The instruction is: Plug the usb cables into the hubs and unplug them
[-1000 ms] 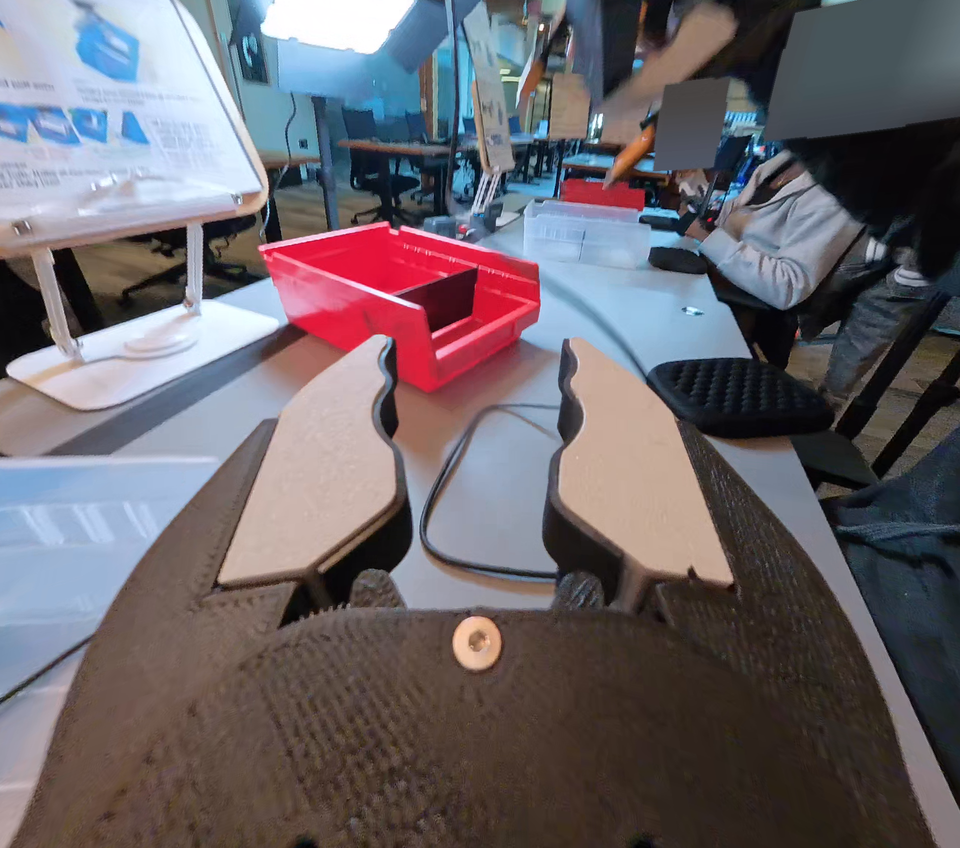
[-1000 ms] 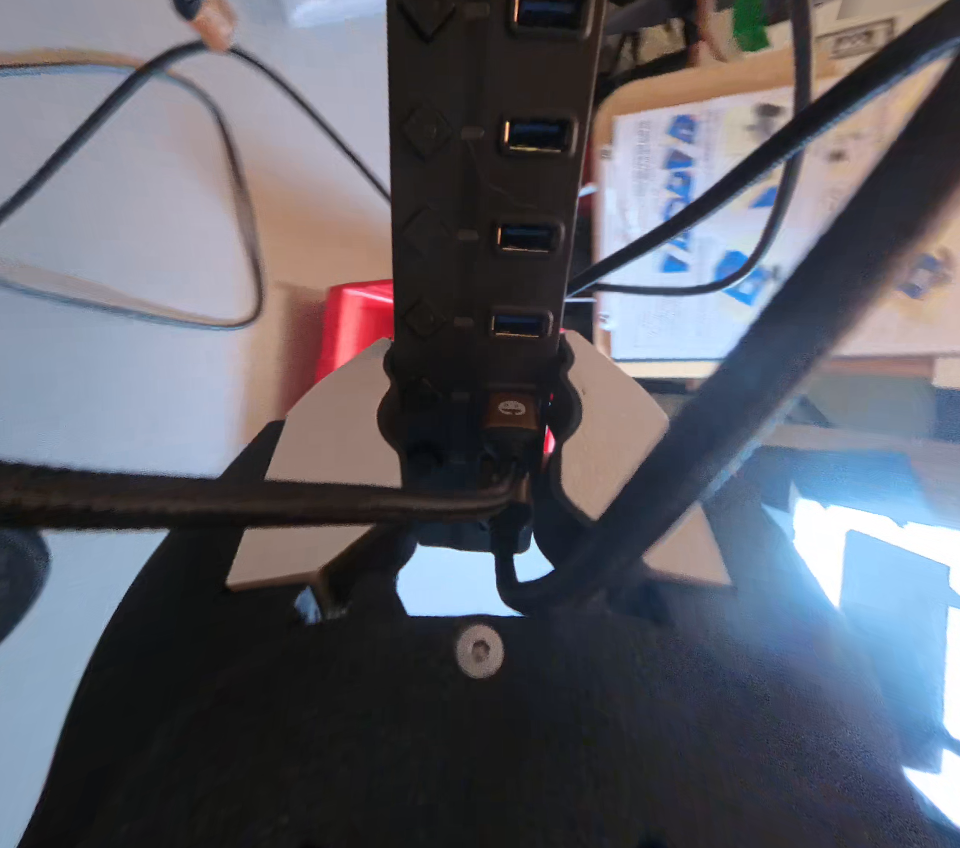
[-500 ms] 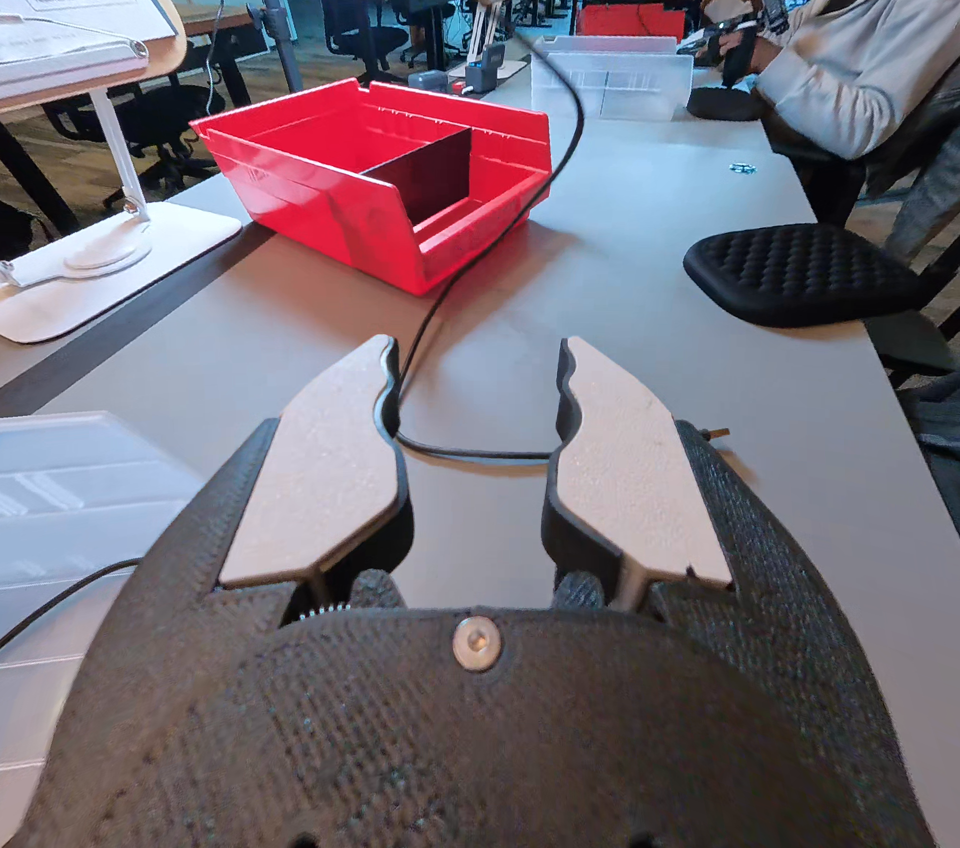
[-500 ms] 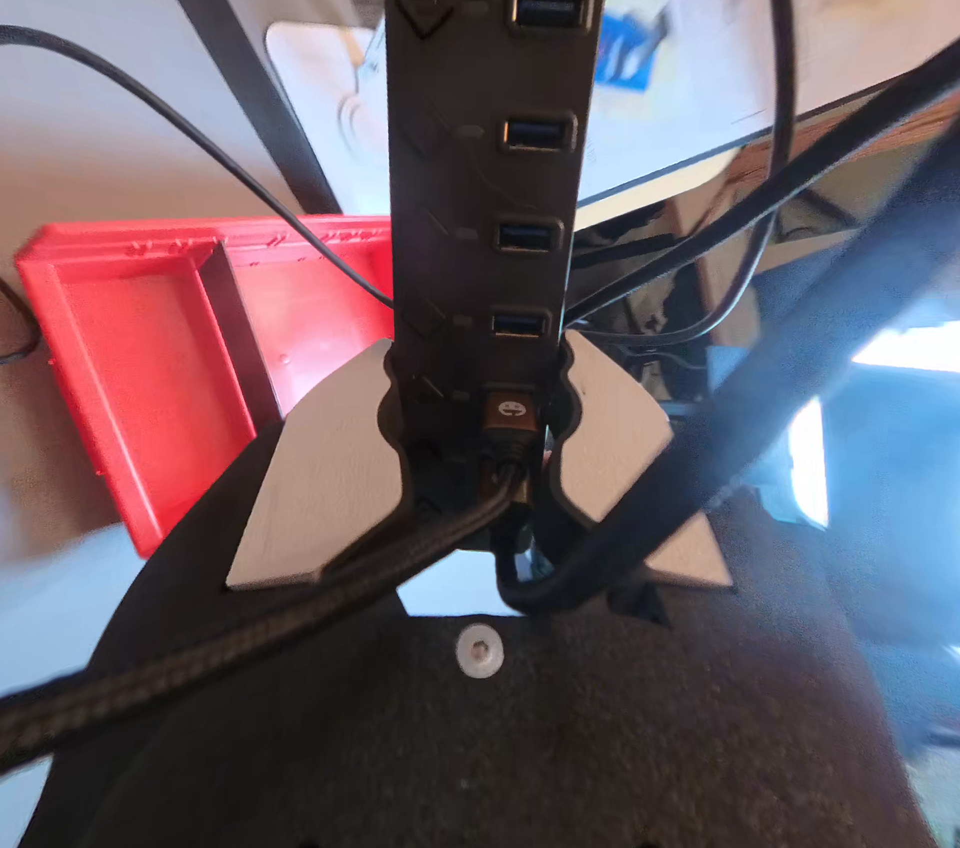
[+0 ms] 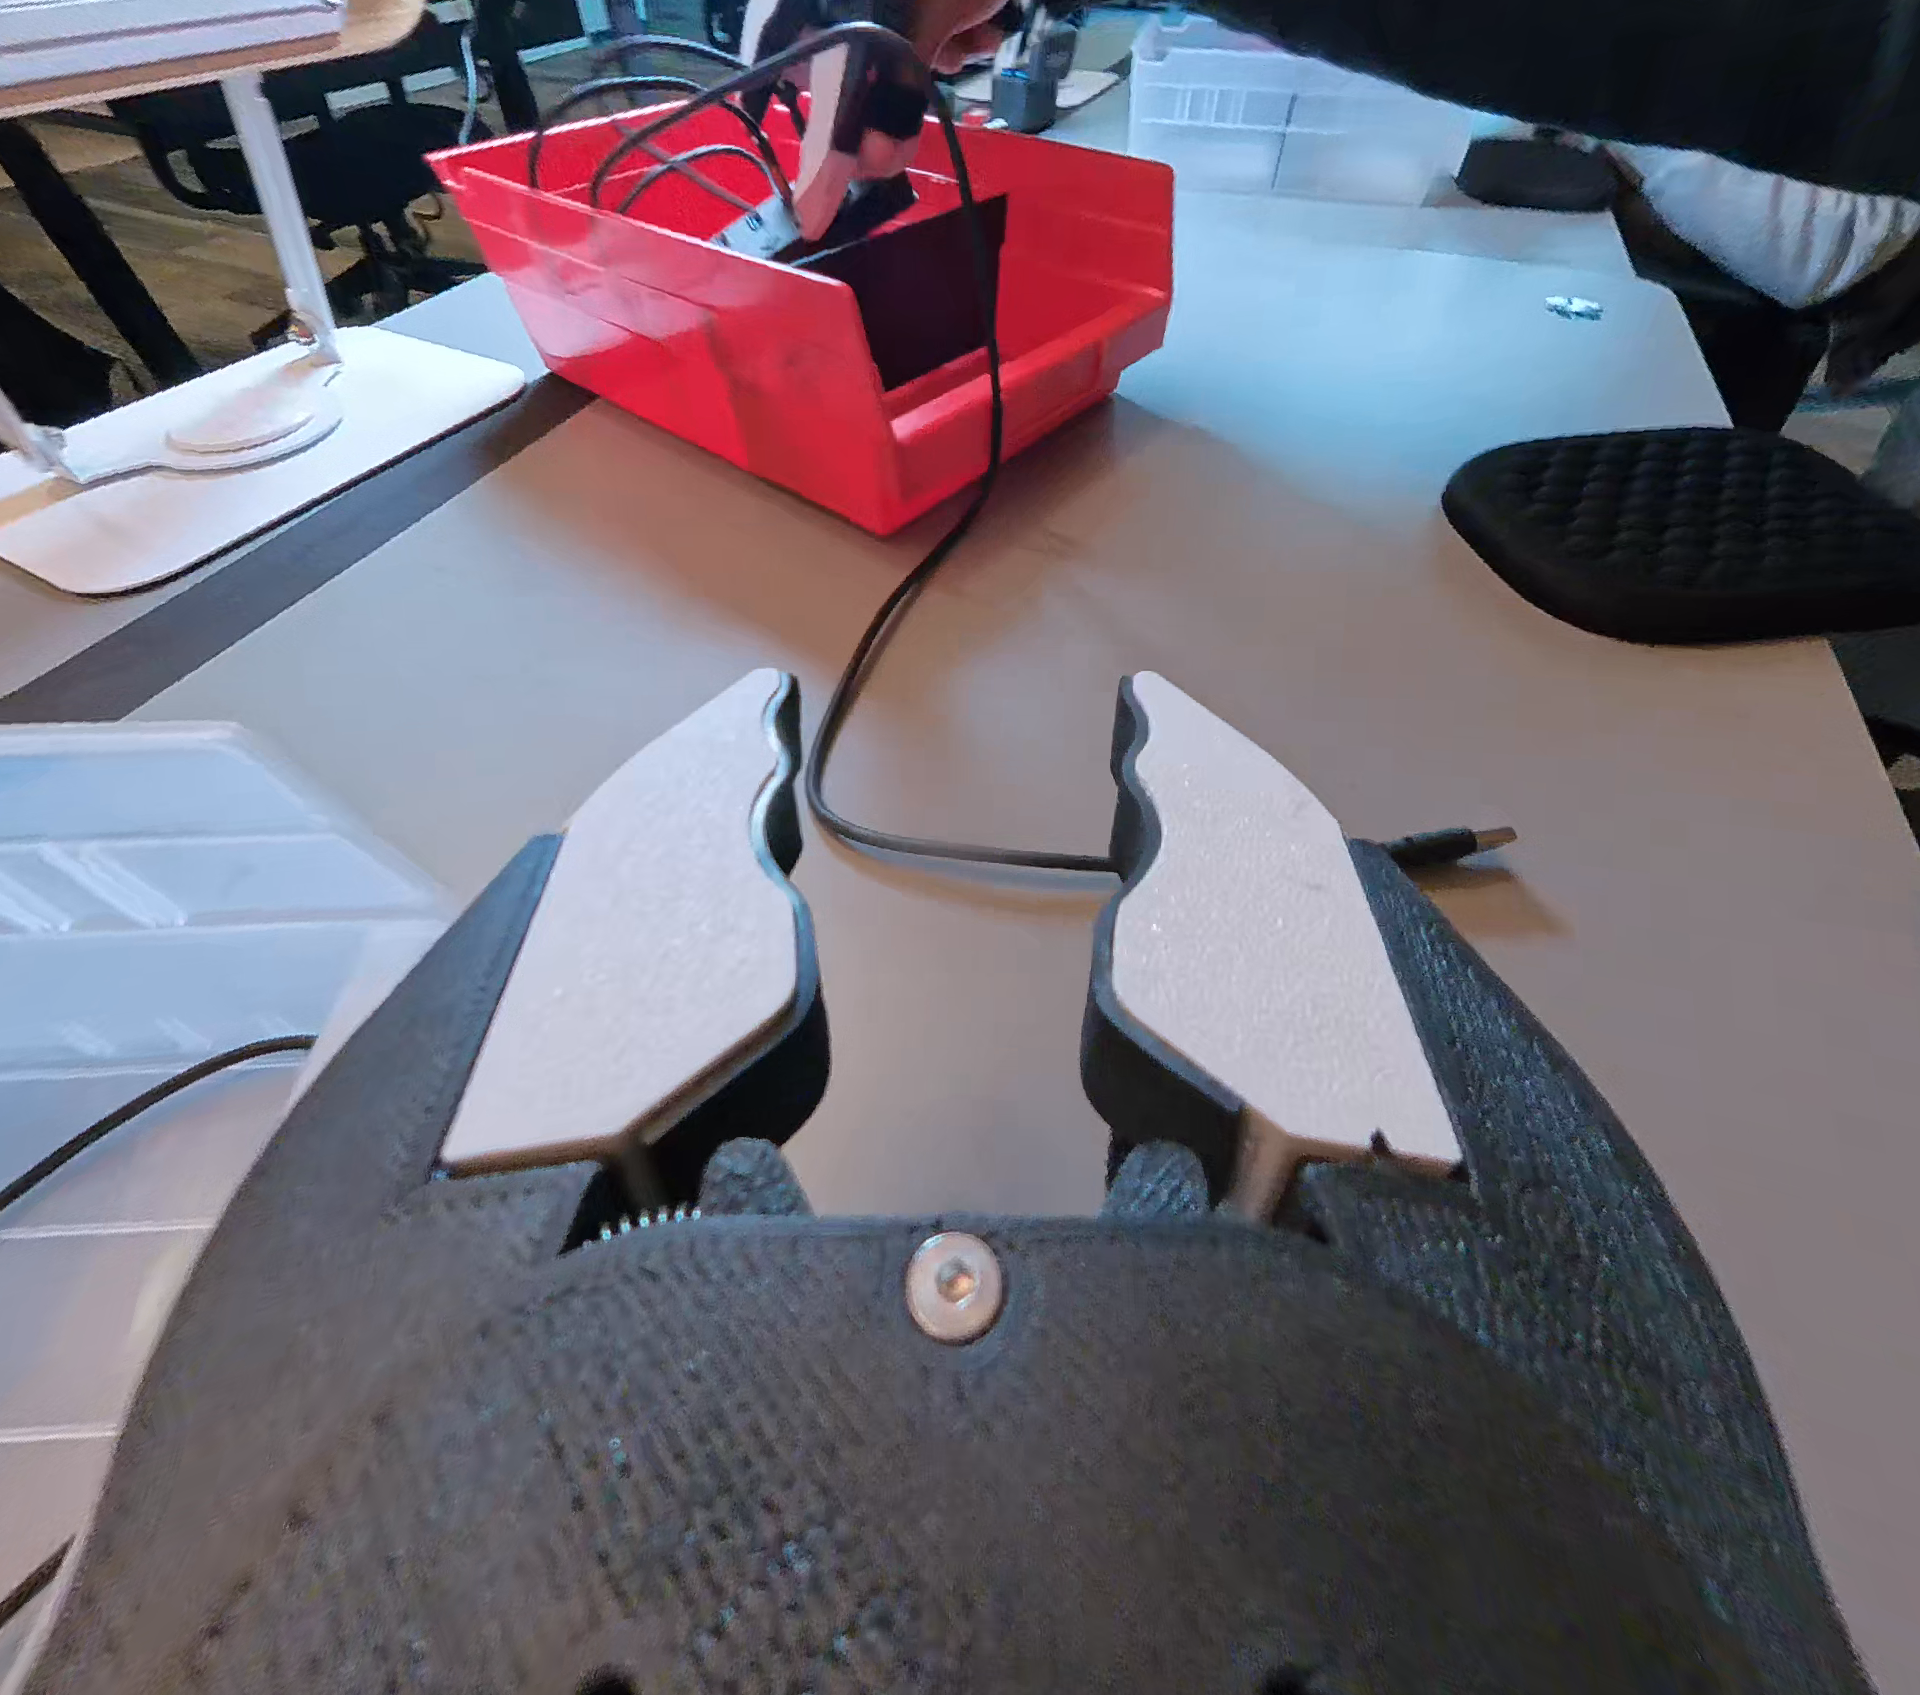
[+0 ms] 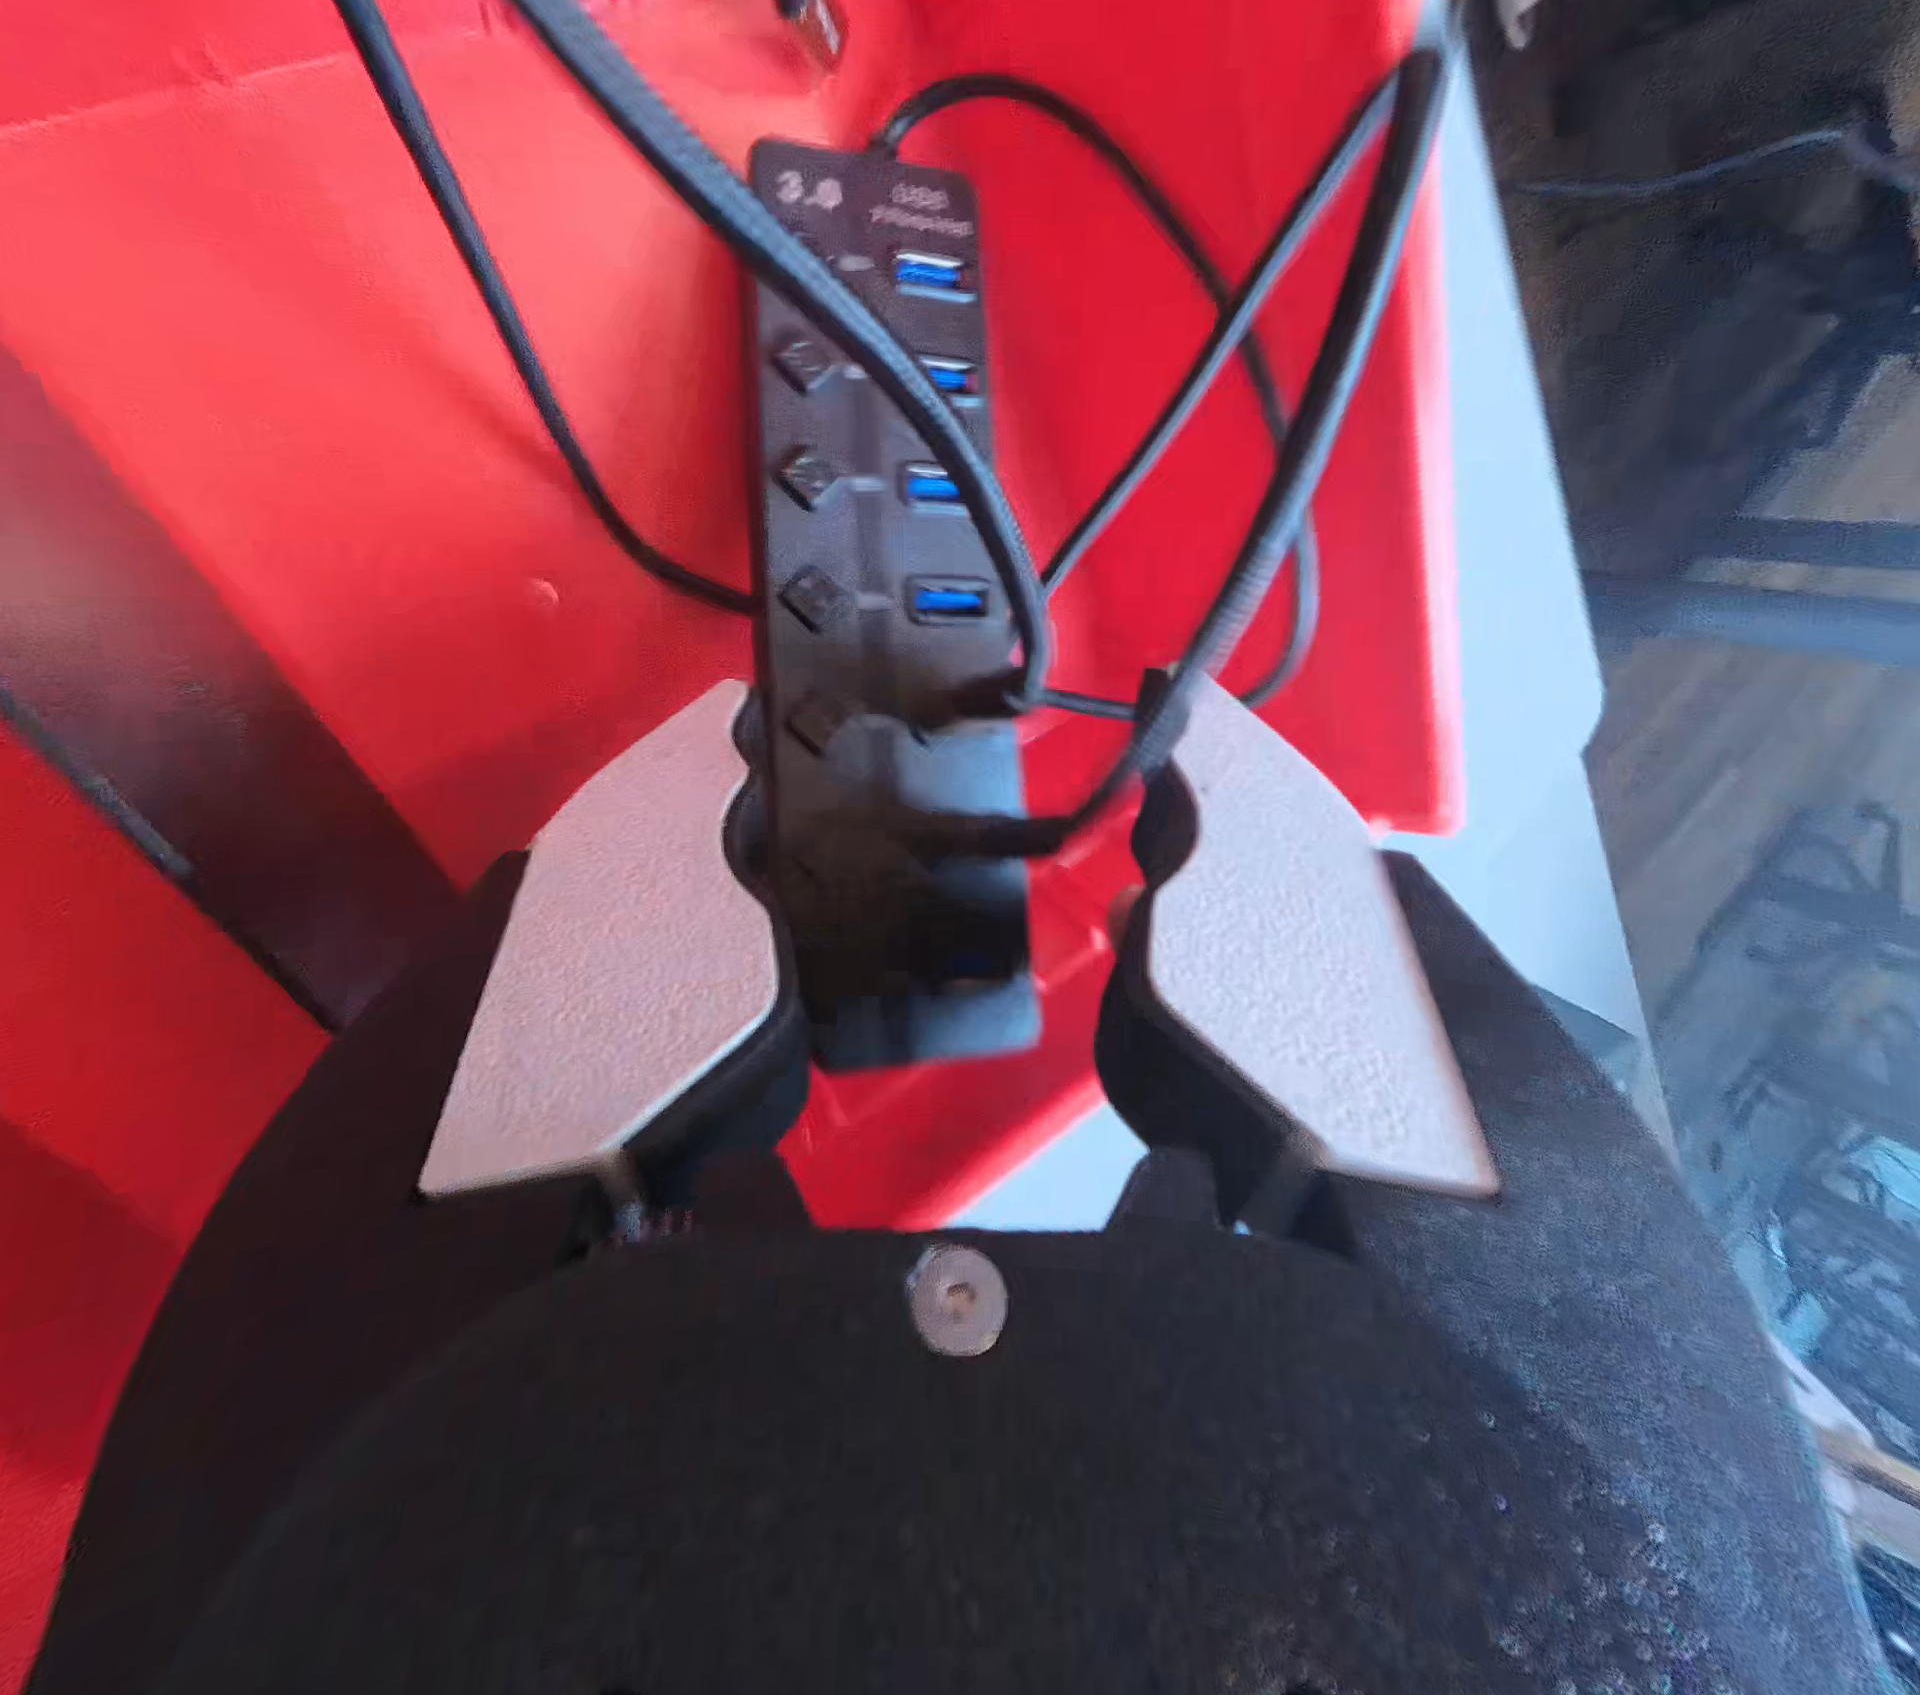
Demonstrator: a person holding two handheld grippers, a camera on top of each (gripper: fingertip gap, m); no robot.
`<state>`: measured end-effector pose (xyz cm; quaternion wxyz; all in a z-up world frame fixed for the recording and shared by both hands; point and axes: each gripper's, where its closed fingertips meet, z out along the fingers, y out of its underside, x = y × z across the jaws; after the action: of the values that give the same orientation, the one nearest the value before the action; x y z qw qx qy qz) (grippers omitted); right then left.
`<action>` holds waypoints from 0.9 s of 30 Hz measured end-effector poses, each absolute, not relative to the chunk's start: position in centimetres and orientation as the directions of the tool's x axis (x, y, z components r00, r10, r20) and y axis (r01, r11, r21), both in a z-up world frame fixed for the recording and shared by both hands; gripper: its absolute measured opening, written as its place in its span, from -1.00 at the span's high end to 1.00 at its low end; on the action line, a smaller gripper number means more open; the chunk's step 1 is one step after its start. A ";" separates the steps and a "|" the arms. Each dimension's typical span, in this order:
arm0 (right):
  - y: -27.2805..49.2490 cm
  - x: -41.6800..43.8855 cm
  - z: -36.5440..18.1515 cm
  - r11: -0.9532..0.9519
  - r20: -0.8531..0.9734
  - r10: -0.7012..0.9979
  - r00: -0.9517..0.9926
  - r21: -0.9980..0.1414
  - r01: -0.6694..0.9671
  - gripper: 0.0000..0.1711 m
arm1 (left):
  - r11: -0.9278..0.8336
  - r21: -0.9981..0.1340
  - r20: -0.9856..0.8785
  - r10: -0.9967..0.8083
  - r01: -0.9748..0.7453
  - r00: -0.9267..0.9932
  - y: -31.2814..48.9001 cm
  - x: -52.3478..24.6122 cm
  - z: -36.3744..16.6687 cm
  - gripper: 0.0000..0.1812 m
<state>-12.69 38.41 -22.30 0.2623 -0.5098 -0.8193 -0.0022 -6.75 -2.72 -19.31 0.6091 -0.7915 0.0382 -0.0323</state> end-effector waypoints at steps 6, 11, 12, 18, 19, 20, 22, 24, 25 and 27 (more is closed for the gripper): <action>35.0 -10.3 -12.6 0.521 0.442 0.835 -0.329 -0.438 0.733 0.14 | -0.232 -0.973 0.028 -0.065 0.013 0.997 -2.8 -7.6 -19.0 0.38; 24.7 -4.8 -10.9 0.759 0.512 0.651 -0.561 -0.423 0.495 0.24 | -0.243 -0.970 0.012 -0.073 -0.006 0.997 -2.6 -7.0 -19.2 0.38; 23.0 -3.8 -11.3 0.834 0.585 0.551 -0.595 -0.355 0.423 0.26 | -0.249 -0.968 0.007 -0.074 -0.012 0.997 -2.5 -7.0 -19.3 0.39; 18.0 -1.7 -16.7 0.896 0.674 -0.162 -0.721 0.407 0.179 0.34 | -0.277 -0.961 0.009 -0.079 -0.013 0.997 -2.3 -6.8 -20.1 0.39; 17.4 -2.3 -17.1 0.855 0.651 -0.274 -0.708 0.502 0.132 0.38 | -0.283 -0.959 0.006 -0.078 -0.017 0.997 -2.3 -6.9 -20.3 0.39; 17.2 -2.8 -17.6 0.797 0.607 -0.361 -0.708 0.595 0.104 0.39 | -0.287 -0.958 0.001 -0.074 -0.021 0.997 -2.4 -7.0 -20.4 0.39; 17.6 -3.5 -18.6 0.681 0.505 -0.446 -0.739 0.727 0.085 0.38 | -0.290 -0.957 0.002 -0.070 -0.018 0.998 -2.6 -7.1 -20.5 0.39; 19.3 -4.3 -19.5 0.530 0.377 -0.513 -0.771 0.846 0.062 0.65 | -0.293 -0.956 0.012 -0.066 -0.008 0.998 -2.7 -7.3 -20.7 0.39; 20.4 -4.6 -19.8 0.458 0.313 -0.539 -0.782 0.888 0.040 0.79 | -0.295 -0.955 0.016 -0.065 -0.004 0.998 -2.7 -7.4 -20.8 0.39; 21.8 -4.1 -20.6 0.438 0.227 -0.515 -0.826 0.899 -0.026 0.96 | -0.302 -0.953 0.021 -0.062 0.001 0.998 -2.8 -7.6 -21.0 0.39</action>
<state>-4.07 21.83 -20.60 0.2429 0.1667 -0.8124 -0.5032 -7.58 -2.80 -21.00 0.5904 -0.8064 0.0190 -0.0270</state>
